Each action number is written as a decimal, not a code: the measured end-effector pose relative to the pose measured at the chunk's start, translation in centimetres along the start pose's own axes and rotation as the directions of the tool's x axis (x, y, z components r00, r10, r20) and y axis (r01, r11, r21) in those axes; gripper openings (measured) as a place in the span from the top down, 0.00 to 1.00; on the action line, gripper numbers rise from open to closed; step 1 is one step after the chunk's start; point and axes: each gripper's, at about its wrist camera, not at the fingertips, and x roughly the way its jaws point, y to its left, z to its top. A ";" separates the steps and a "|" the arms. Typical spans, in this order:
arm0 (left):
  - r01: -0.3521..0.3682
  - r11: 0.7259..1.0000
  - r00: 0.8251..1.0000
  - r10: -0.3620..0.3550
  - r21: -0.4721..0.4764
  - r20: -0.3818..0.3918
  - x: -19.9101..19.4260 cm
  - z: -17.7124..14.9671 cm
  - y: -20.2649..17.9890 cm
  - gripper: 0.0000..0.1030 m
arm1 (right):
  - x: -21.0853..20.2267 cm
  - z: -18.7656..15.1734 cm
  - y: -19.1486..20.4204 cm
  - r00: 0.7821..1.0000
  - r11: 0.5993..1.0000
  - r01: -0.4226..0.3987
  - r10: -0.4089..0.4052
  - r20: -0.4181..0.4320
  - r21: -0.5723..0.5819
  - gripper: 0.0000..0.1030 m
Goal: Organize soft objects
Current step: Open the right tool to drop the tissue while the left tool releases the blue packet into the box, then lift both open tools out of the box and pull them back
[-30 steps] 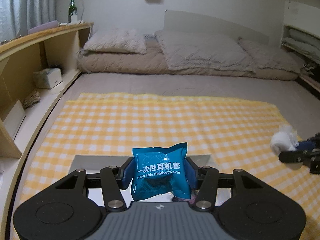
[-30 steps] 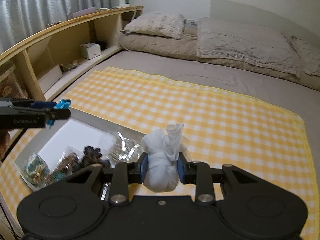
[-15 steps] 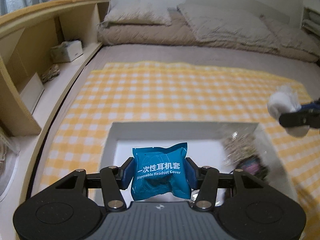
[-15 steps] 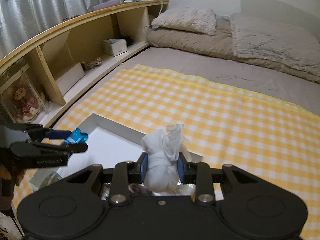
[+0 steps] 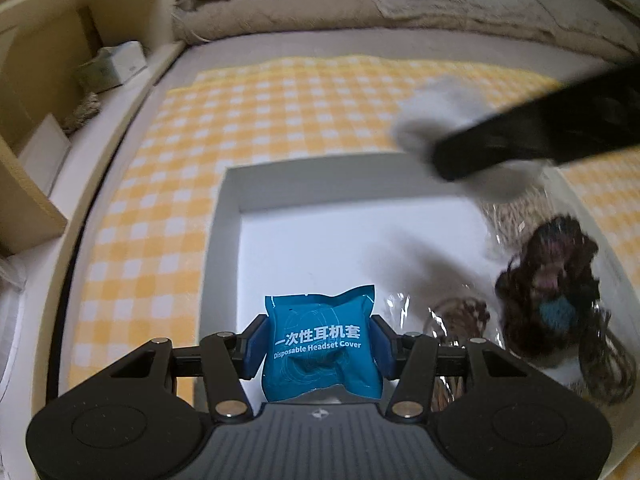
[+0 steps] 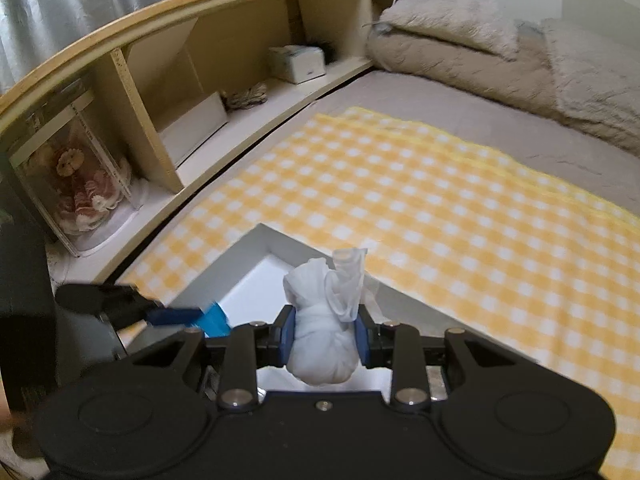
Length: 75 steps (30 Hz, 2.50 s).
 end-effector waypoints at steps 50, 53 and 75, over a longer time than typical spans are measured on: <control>0.053 0.993 0.985 -0.035 -0.102 0.166 -8.0 -0.5 -0.6 0.05 | -5.4 -2.1 -0.1 0.993 0.995 0.100 -0.101 0.061 0.019 0.20; 0.049 0.992 0.982 -0.027 -0.113 0.188 -9.0 -0.6 -0.7 0.03 | -7.1 -2.9 -0.4 0.990 0.994 0.108 -0.110 0.087 0.027 0.20; 0.038 0.992 0.924 0.010 -0.118 0.383 -19.3 -4.3 -4.5 0.00 | -19.1 -11.2 -2.0 0.923 0.962 0.233 -0.264 0.281 0.141 0.08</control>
